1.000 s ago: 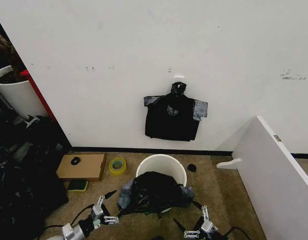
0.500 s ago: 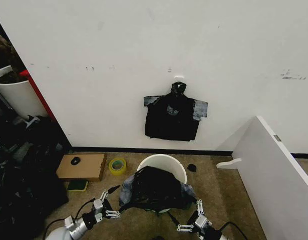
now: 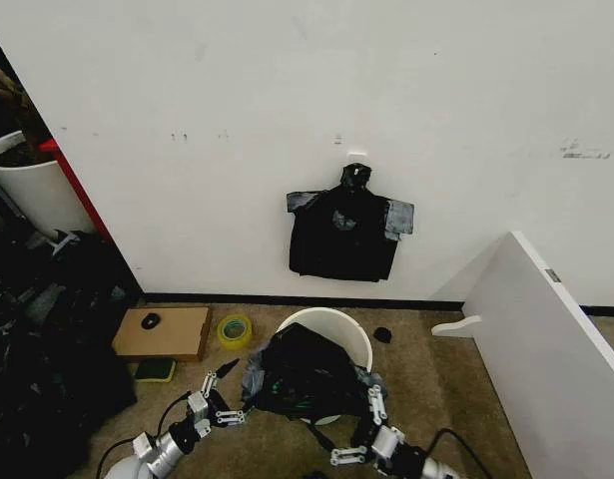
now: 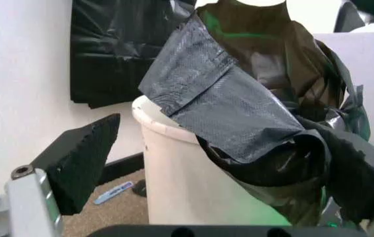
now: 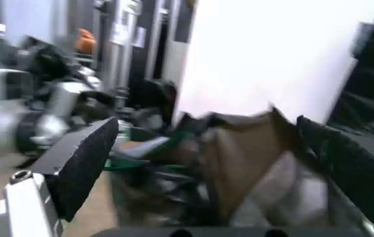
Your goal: Place the garbage bag over the trash bin.
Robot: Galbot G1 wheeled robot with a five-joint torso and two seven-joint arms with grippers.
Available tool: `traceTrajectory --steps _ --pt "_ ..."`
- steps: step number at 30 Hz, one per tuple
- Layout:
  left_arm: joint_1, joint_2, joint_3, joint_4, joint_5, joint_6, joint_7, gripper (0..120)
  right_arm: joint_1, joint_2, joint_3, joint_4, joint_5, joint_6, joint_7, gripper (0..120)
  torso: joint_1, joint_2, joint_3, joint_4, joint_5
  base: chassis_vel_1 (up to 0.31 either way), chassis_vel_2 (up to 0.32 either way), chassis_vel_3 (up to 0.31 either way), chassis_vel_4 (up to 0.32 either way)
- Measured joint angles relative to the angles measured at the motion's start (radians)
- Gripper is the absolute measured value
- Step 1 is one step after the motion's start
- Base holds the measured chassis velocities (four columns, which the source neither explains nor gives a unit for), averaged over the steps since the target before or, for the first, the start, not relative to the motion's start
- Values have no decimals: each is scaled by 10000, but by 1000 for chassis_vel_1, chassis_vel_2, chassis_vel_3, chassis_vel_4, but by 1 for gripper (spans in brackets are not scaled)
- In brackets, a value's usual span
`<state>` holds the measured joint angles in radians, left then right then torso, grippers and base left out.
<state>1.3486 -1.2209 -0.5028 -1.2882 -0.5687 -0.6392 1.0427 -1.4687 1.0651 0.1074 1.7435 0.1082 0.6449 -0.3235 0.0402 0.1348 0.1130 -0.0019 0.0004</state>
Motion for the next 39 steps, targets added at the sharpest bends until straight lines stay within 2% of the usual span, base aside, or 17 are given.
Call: traceTrajectory --steps 5,9,16,23,28,39 --pt "-17 -83 21 -10 -59 12 -37 100 583 10 -177 -52 -329 -389 360 100 0 0 0 6 -2 0 0 0 0" --pt "-59 -147 24 -40 -71 19 -42 100 963 11 -504 -153 -676 -330 -105 100 0 0 -1 0 -3 0 0 0 0" --pt "-82 -199 -2 -5 -62 29 -18 100 1993 669 -966 -1301 -2129 119 -223 100 0 0 0 3 0 0 0 0 0" --pt "-41 -280 -14 -81 -30 40 6 100 2244 1141 -1088 -1929 -3948 145 1513 100 0 0 0 2 -2 0 0 0 0" --pt "-21 -333 -14 -196 -5 58 57 100 2203 1196 -994 -1952 -4943 -16 2207 100 0 0 -1 1 -2 0 0 0 0" --pt "16 -362 -131 -398 -138 276 617 100 1988 1266 -998 -1983 -5772 -313 2420 100 0 0 -1 2 -1 0 0 0 0"
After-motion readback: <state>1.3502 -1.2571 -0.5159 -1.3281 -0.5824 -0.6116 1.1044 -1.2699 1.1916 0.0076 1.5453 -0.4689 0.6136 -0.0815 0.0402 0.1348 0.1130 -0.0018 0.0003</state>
